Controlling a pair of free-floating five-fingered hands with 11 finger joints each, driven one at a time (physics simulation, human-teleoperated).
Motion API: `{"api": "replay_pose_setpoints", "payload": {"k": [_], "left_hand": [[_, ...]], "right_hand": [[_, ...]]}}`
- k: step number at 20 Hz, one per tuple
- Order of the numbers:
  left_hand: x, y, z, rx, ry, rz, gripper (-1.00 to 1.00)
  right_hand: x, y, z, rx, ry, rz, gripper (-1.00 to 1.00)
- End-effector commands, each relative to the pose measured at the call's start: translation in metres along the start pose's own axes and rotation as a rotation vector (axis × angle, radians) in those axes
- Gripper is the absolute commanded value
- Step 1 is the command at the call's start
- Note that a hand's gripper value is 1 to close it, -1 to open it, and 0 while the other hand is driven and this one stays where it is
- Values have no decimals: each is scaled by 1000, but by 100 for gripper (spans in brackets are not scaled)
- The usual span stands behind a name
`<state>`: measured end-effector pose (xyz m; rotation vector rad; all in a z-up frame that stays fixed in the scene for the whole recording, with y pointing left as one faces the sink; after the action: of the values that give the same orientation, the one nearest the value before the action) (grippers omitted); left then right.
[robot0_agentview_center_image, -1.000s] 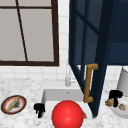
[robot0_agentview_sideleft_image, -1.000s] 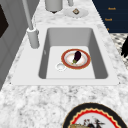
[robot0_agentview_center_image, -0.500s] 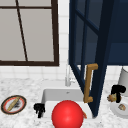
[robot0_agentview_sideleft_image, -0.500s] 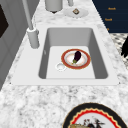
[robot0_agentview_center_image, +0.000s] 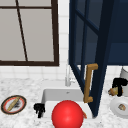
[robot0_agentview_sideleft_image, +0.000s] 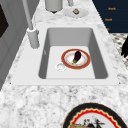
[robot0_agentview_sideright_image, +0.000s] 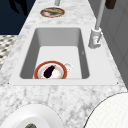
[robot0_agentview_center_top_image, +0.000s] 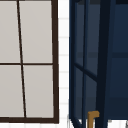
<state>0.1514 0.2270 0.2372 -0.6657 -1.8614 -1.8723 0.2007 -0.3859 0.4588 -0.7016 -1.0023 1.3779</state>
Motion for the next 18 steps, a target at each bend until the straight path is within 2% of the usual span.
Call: {"api": "replay_pose_setpoints", "payload": {"k": [1, 6, 8, 18], "left_hand": [[0, 0, 0, 0, 0, 0, 0], [0, 0, 0, 0, 0, 0, 0], [0, 0, 0, 0, 0, 0, 0], [0, 0, 0, 0, 0, 0, 0]], "right_hand": [[11, -20, 26, -16, 34, -54, 100], [25, -49, 57, -26, 43, -46, 100], [32, -62, 63, -30, 60, -29, 100], [67, -129, 93, -48, 135, -10, 100]]}}
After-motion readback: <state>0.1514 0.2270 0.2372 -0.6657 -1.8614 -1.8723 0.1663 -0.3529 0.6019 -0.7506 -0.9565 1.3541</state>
